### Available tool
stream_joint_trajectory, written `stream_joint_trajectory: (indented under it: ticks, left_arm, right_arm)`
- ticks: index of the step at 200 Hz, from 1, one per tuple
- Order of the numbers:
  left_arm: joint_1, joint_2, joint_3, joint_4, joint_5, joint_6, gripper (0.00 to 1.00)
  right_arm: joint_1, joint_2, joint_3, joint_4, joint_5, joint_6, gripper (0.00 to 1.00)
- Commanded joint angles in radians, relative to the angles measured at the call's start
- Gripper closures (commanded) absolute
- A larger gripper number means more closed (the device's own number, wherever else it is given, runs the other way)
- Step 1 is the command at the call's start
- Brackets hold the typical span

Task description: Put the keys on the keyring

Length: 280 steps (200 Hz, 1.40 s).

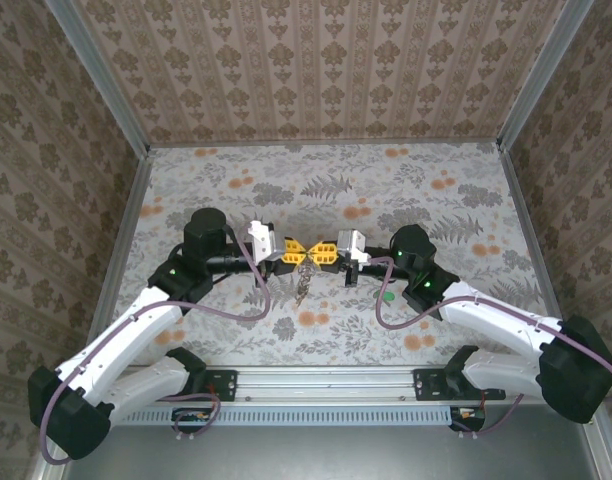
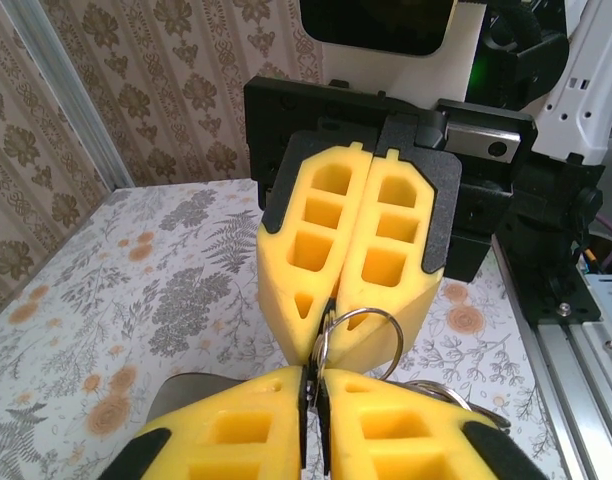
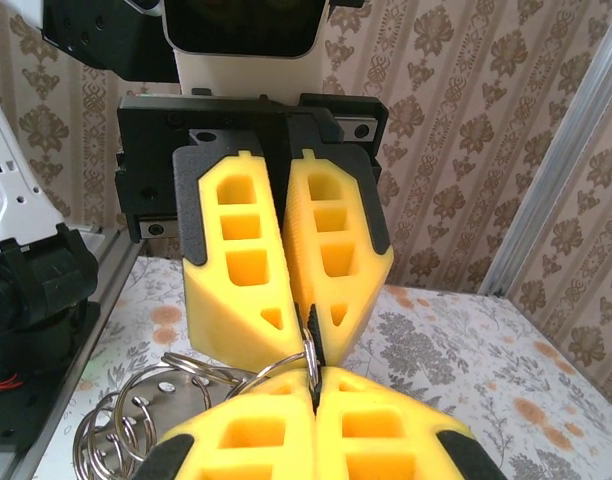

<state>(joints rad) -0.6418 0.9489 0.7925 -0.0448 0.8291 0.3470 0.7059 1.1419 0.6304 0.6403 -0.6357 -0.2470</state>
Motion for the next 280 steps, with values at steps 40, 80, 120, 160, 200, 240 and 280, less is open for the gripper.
stream_joint_trajectory:
  ticks: [40, 80, 120, 160, 200, 240, 280]
  left_arm:
    - [-0.059, -0.034, -0.020, 0.035, -0.045, 0.046, 1.00]
    - [-0.065, -0.078, -0.034, -0.049, -0.163, 0.125, 1.00]
    - [-0.066, -0.091, -0.051, -0.032, -0.140, 0.144, 1.00]
    - [-0.071, -0.070, -0.028, -0.088, -0.124, 0.196, 1.00]
    - [-0.072, -0.064, -0.027, -0.102, -0.103, 0.231, 1.00]
    - [-0.074, -0.061, -0.022, -0.106, -0.106, 0.228, 1.00]
    - [-0.075, -0.053, -0.014, -0.117, -0.096, 0.232, 1.00]
  right_arm:
    - [0.033, -0.016, 0.000, -0.079, 0.008, -0.137, 1.00]
    - [0.015, -0.036, 0.000, -0.178, 0.064, -0.229, 0.78]
    - [0.012, -0.039, 0.032, -0.272, 0.064, -0.281, 0.74]
    - [0.012, -0.047, 0.036, -0.269, 0.068, -0.273, 0.74]
    - [0.010, -0.071, 0.045, -0.280, 0.064, -0.278, 0.79]
    - [0.010, -0.060, 0.065, -0.315, 0.008, -0.291, 0.78]
    - [0.010, -0.050, 0.077, -0.316, 0.008, -0.293, 0.80]
